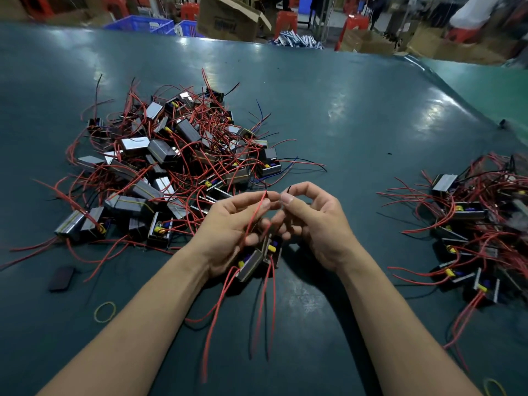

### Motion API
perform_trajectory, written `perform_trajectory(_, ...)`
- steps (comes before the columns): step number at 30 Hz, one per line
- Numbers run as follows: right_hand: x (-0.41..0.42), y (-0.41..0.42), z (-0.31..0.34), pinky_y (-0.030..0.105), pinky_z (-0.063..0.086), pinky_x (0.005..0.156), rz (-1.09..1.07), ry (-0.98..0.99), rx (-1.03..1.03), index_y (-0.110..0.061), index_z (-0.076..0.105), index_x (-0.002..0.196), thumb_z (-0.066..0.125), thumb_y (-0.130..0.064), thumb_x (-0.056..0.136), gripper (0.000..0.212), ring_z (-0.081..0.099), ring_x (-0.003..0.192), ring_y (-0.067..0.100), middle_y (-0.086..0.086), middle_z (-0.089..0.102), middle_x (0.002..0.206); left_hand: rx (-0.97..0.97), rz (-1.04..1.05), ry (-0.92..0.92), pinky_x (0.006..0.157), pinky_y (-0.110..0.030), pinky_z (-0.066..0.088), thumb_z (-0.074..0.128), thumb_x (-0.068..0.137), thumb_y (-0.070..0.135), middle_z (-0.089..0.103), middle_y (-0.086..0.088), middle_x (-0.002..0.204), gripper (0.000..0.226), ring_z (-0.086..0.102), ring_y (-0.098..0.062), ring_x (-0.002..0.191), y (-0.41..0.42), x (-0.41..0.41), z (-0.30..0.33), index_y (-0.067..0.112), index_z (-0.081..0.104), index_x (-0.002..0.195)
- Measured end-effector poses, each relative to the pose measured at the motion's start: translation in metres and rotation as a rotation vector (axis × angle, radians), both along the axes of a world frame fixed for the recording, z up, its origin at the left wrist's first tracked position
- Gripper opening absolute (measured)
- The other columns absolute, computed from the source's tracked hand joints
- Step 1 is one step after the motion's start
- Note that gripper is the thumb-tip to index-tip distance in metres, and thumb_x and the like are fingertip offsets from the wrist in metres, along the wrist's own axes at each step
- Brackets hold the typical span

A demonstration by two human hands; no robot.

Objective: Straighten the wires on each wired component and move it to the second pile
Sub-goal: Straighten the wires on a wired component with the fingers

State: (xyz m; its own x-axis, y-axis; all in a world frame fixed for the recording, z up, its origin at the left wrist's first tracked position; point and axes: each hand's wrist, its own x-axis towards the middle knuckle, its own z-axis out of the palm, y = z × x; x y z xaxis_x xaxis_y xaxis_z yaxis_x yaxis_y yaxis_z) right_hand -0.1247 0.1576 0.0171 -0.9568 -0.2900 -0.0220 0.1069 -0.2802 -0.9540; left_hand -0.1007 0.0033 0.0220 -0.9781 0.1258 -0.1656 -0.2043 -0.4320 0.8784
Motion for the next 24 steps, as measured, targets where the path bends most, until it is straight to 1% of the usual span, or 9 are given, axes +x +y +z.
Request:
perform_trajectory(2, 0.001, -0.001, 0.0, 0.023, 0.051, 0.044, -0.014, 0.014, 0.006, -0.01, 0.057, 0.088, 0.061, -0.005, 0.091, 0.007, 0.059, 0.046, 0.017, 0.009, 0.067, 0.066, -0.021, 0.088, 0.014, 0.035, -0.012, 0.036, 0.06, 0.087, 0.007, 0.071, -0.006, 0.077, 0.014, 0.058, -0.006, 0.05, 0.004, 0.001, 0.0, 0.006, 0.071, 0.096)
perform_trajectory(5, 0.004, -0.004, -0.002, 0.024, 0.053, 0.045, -0.025, 0.035, 0.022, -0.009, 0.06, 0.084, 0.064, -0.001, 0.089, 0.01, 0.061, 0.048, 0.019, 0.011, 0.066, 0.072, -0.07, 0.184, 0.052, 0.04, -0.014, 0.043, 0.066, 0.079, 0.011, 0.071, -0.003, 0.071, 0.012, 0.059, -0.007, 0.05, 0.008, 0.003, -0.001, 0.006, 0.072, 0.088)
perform_trajectory(7, 0.005, -0.006, -0.002, 0.025, 0.054, 0.046, -0.036, 0.034, 0.026, -0.007, 0.059, 0.083, 0.064, 0.002, 0.088, 0.012, 0.063, 0.048, 0.021, 0.011, 0.064, 0.076, -0.139, 0.203, 0.082, 0.049, -0.016, 0.05, 0.067, 0.081, 0.01, 0.072, -0.002, 0.074, 0.008, 0.062, -0.009, 0.06, 0.008, 0.004, -0.001, 0.007, 0.073, 0.087)
perform_trajectory(9, 0.004, -0.006, -0.002, 0.025, 0.054, 0.046, -0.042, 0.023, 0.016, -0.006, 0.058, 0.082, 0.064, 0.003, 0.087, 0.012, 0.065, 0.049, 0.021, 0.011, 0.064, 0.075, -0.184, 0.204, 0.114, 0.06, -0.021, 0.056, 0.066, 0.086, 0.008, 0.073, -0.007, 0.08, 0.008, 0.066, -0.015, 0.071, 0.007, 0.004, -0.003, 0.004, 0.072, 0.09)
perform_trajectory(10, 0.004, -0.006, -0.002, 0.025, 0.054, 0.046, -0.047, 0.023, 0.015, -0.005, 0.058, 0.083, 0.064, 0.003, 0.087, 0.011, 0.064, 0.048, 0.021, 0.012, 0.065, 0.075, -0.203, 0.197, 0.132, 0.063, -0.023, 0.057, 0.064, 0.088, 0.007, 0.072, -0.009, 0.081, 0.009, 0.066, -0.017, 0.072, 0.007, 0.004, -0.004, 0.002, 0.07, 0.091)
perform_trajectory(15, 0.005, -0.006, -0.005, 0.022, 0.045, 0.038, -0.099, 0.084, 0.072, -0.009, 0.058, 0.084, 0.068, -0.004, 0.086, 0.012, 0.056, 0.045, 0.018, 0.003, 0.062, 0.073, -0.217, 0.184, 0.189, 0.055, -0.024, 0.057, 0.063, 0.088, 0.01, 0.072, -0.008, 0.072, 0.01, 0.067, -0.018, 0.058, 0.009, 0.005, -0.006, 0.003, 0.069, 0.089)
perform_trajectory(17, 0.005, -0.007, -0.006, 0.02, 0.041, 0.036, -0.134, 0.105, 0.086, -0.009, 0.058, 0.084, 0.068, -0.003, 0.087, 0.012, 0.054, 0.044, 0.014, 0.001, 0.06, 0.075, -0.223, 0.182, 0.188, 0.057, -0.025, 0.057, 0.065, 0.084, 0.015, 0.073, -0.007, 0.074, 0.012, 0.068, -0.017, 0.06, 0.009, 0.004, -0.007, 0.006, 0.07, 0.088)
perform_trajectory(21, 0.008, -0.011, -0.006, 0.022, 0.046, 0.041, -0.181, 0.168, 0.068, -0.011, 0.06, 0.085, 0.066, -0.001, 0.088, 0.012, 0.06, 0.048, 0.011, -0.006, 0.065, 0.077, -0.192, 0.139, 0.166, 0.06, -0.026, 0.059, 0.066, 0.078, 0.019, 0.074, -0.008, 0.077, 0.019, 0.07, -0.017, 0.065, 0.007, 0.003, -0.008, 0.004, 0.07, 0.089)
perform_trajectory(24, 0.009, -0.015, -0.006, 0.02, 0.046, 0.043, -0.181, 0.19, 0.041, -0.018, 0.063, 0.083, 0.068, -0.006, 0.088, 0.014, 0.062, 0.058, 0.007, -0.011, 0.067, 0.079, -0.128, 0.101, 0.141, 0.064, -0.035, 0.06, 0.067, 0.078, 0.02, 0.073, -0.015, 0.081, 0.022, 0.071, -0.024, 0.069, 0.004, 0.003, -0.007, 0.003, 0.07, 0.092)
